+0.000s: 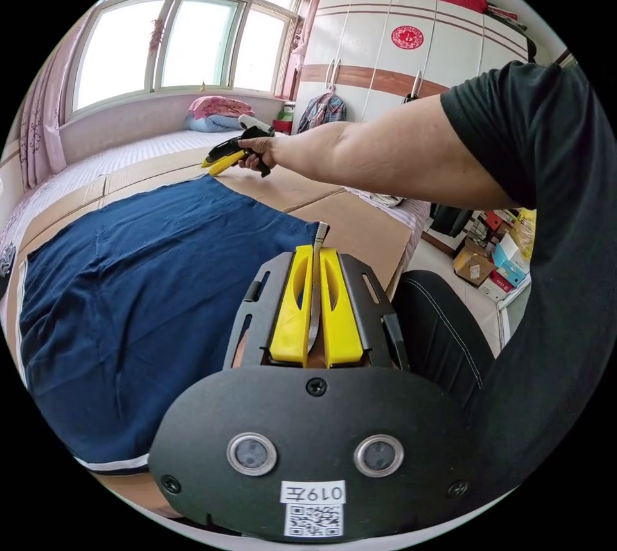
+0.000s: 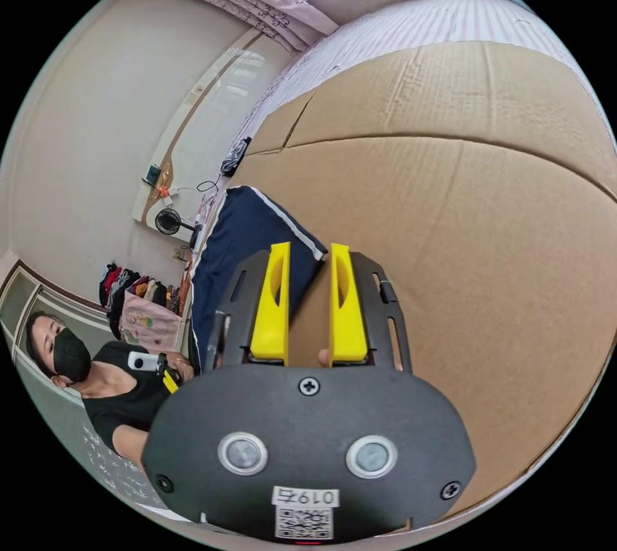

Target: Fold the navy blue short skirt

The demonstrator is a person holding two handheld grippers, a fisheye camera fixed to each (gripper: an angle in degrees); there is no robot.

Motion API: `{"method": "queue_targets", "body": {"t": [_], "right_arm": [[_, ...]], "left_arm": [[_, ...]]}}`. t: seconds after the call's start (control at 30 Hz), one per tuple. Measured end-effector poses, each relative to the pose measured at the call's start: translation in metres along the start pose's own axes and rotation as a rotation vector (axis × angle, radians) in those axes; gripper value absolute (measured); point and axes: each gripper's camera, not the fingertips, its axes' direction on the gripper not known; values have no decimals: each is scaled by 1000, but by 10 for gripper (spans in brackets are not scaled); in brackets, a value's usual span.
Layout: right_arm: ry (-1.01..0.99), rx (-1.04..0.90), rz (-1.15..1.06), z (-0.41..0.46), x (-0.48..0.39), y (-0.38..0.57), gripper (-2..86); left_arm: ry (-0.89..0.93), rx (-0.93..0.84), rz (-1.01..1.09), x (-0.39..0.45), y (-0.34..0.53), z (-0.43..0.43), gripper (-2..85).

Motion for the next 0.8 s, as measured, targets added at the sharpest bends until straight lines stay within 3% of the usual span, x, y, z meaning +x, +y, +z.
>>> {"method": "queue_targets", "body": {"t": [0.53, 0.8], "right_arm": [[-123, -75, -25, 18, -8, -97, 18], [14, -63, 58, 58, -29, -141, -5]], "left_arm": [[43, -3, -4, 39, 99, 81, 15], [70, 36, -26, 67, 154, 101, 15]]}}
